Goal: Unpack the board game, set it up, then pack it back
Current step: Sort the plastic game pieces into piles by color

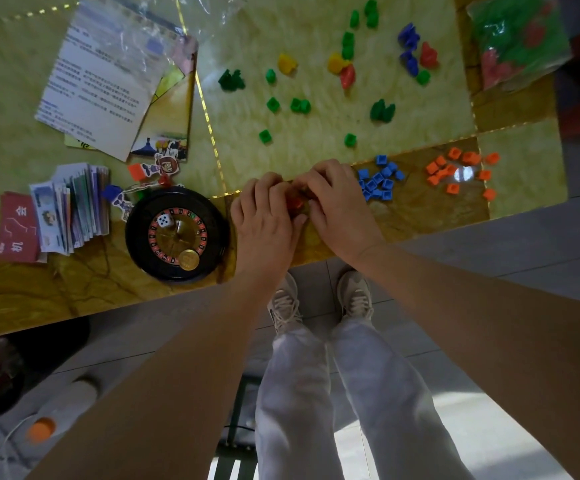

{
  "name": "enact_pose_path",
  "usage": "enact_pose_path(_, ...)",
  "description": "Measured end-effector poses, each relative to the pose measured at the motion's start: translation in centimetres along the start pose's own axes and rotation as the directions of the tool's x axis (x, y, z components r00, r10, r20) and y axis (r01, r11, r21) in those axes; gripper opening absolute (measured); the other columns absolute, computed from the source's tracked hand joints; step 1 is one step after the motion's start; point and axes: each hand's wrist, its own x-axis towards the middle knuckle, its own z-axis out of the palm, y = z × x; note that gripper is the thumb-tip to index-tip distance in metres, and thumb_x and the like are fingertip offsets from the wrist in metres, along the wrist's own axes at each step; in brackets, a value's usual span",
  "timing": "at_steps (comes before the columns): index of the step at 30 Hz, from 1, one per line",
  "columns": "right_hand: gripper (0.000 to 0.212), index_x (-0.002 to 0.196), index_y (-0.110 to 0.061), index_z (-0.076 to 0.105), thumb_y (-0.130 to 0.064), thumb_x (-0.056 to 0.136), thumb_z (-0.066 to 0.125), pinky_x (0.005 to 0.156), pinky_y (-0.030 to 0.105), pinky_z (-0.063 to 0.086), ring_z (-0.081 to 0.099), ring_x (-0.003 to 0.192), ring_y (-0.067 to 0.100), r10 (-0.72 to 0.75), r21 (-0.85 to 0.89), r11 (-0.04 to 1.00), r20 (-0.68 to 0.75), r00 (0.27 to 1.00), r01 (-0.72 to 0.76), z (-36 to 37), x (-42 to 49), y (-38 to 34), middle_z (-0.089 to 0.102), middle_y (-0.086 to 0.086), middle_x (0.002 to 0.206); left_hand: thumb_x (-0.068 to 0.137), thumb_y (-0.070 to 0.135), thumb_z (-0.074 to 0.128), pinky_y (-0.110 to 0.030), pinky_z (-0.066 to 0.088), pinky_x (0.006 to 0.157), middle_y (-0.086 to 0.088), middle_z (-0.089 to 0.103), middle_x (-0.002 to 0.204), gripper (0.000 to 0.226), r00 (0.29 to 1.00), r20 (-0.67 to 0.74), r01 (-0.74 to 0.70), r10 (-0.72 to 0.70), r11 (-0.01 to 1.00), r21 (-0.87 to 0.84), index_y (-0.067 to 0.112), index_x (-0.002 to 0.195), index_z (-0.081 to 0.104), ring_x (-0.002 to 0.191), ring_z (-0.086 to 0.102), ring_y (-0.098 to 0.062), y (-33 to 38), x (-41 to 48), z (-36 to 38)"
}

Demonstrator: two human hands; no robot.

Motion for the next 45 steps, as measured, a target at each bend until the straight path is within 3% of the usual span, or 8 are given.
enact_pose_path(6,0.042,0.109,-0.010,0.060,0.008,0.072,0.053,0.086,0.043,0.047,0.049,0.101,0.027,0.015,0.029,0.999,0.030,0.999,-0.016,-0.7,-0.2,-0.2,0.052,0.010,0.112,0.084,0.045,0.060,-0.045,0.027,0.102,-0.007,0.041,0.143,0.053,0.997,0.005,0.072,-0.072,0.997,0.021,0.014,0.125,0.045,0.130,0.035,-0.029,-0.1,-0.1,-1.9)
enact_pose_path(11,0.049,0.121,-0.012,0.054,0.005,0.075,0.055,0.092,0.039,0.047,0.045,0.112,0.021,0.106,0.021,0.994,0.071,0.992,-0.108,-2.2,-0.2,-0.7,0.045,0.006,0.124,0.074,0.050,0.065,-0.040,0.036,0.094,-0.014,0.040,0.132,0.073,0.977,0.013,0.215,-0.215,0.976,-0.041,0.011,0.133,0.044,0.119,0.040,-0.031,-0.5,0.0,-4.1)
enact_pose_path(15,0.060,0.133,-0.013,0.044,0.004,0.077,0.059,0.087,0.036,0.050,0.044,0.116,0.020,0.215,-0.009,0.976,0.132,0.968,-0.215,-2.8,-1.0,-1.2,0.035,0.007,0.130,0.073,0.040,0.071,-0.037,0.040,0.095,-0.015,0.034,0.130,0.075,0.952,0.073,0.302,-0.298,0.951,-0.061,0.008,0.134,0.041,0.118,0.040,-0.030,0.1,0.1,-4.7)
enact_pose_path(22,0.077,0.148,-0.007,0.024,0.009,0.082,0.058,0.103,0.030,0.042,0.040,0.123,0.021,0.360,0.024,0.929,0.185,0.914,-0.371,-2.1,-0.3,-1.5,0.025,0.010,0.137,0.077,0.014,0.073,-0.029,0.039,0.096,-0.013,0.029,0.135,0.068,0.911,0.198,0.394,-0.361,0.903,-0.170,0.006,0.135,0.037,0.118,0.044,-0.028,0.8,0.9,-4.5)
enact_pose_path(28,0.063,0.142,-0.010,0.035,0.006,0.085,0.054,0.093,0.029,0.046,0.050,0.113,0.022,0.371,0.100,0.912,0.206,0.905,-0.397,-1.9,0.6,-2.0,0.033,0.009,0.135,0.078,0.005,0.066,-0.029,0.044,0.091,-0.011,0.037,0.130,0.060,0.939,0.232,0.312,-0.255,0.914,-0.258,0.006,0.134,0.044,0.113,0.050,-0.026,1.2,1.0,-4.3)
enact_pose_path(31,0.062,0.142,-0.012,0.036,0.005,0.086,0.055,0.092,0.025,0.043,0.048,0.113,0.019,0.392,0.101,0.906,0.167,0.905,-0.411,-2.5,1.0,-1.5,0.034,0.009,0.136,0.078,0.007,0.067,-0.028,0.042,0.090,-0.011,0.038,0.129,0.058,0.924,0.186,0.373,-0.334,0.893,-0.251,0.008,0.132,0.045,0.110,0.050,-0.024,0.7,0.8,-4.9)
enact_pose_path(36,0.052,0.132,-0.012,0.047,0.006,0.083,0.052,0.089,0.034,0.047,0.052,0.105,0.024,0.353,0.104,0.920,0.205,0.913,-0.379,-1.7,1.6,-1.9,0.040,0.009,0.125,0.077,0.001,0.061,-0.023,0.034,0.078,-0.011,0.043,0.125,0.057,0.909,0.309,0.360,-0.281,0.901,-0.241,0.007,0.131,0.045,0.107,0.052,-0.026,1.5,1.3,-4.8)
enact_pose_path(45,0.043,0.128,-0.011,0.050,0.003,0.087,0.051,0.091,0.033,0.048,0.052,0.105,0.019,0.353,0.120,0.911,0.270,0.896,-0.395,-3.1,2.0,-1.8,0.043,0.008,0.123,0.078,-0.001,0.060,-0.032,0.048,0.083,-0.009,0.045,0.122,0.055,0.910,0.333,0.356,-0.247,0.877,-0.323,0.008,0.131,0.046,0.096,0.057,-0.025,1.3,1.8,-5.3)
